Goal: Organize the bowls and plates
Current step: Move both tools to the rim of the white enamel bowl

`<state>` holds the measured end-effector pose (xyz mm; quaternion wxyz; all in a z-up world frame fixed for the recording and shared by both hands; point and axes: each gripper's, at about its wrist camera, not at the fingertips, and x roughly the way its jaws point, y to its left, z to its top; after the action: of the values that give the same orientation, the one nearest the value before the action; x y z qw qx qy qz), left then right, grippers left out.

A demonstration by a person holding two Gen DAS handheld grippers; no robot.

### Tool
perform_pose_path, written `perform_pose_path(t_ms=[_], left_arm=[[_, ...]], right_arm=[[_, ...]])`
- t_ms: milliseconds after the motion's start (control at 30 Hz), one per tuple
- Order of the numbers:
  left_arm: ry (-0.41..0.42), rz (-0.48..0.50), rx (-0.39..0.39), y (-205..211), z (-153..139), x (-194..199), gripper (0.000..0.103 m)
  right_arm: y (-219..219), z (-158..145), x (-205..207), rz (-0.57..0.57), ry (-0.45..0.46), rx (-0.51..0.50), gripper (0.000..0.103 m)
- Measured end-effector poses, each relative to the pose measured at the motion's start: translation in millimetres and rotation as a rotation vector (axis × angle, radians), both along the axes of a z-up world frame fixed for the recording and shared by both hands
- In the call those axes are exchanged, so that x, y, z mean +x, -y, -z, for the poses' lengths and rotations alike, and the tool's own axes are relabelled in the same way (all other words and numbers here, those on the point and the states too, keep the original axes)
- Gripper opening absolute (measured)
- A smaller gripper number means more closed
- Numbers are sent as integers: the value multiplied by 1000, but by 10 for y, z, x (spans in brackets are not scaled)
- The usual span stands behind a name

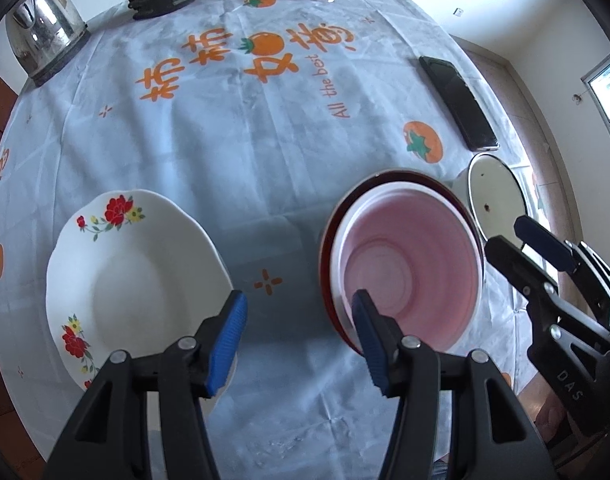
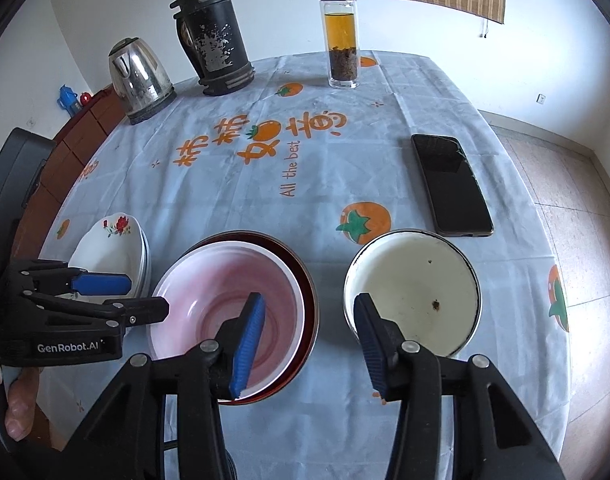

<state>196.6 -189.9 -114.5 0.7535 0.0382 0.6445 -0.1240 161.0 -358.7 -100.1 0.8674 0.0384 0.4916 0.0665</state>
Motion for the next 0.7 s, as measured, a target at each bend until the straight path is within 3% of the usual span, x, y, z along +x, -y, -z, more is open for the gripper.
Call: perform_pose_path(t_ms=[700], left_arm=[[67,80,12,347,-286,-28,55]], right_arm=[[391,-9,-227,82,6,51,49]])
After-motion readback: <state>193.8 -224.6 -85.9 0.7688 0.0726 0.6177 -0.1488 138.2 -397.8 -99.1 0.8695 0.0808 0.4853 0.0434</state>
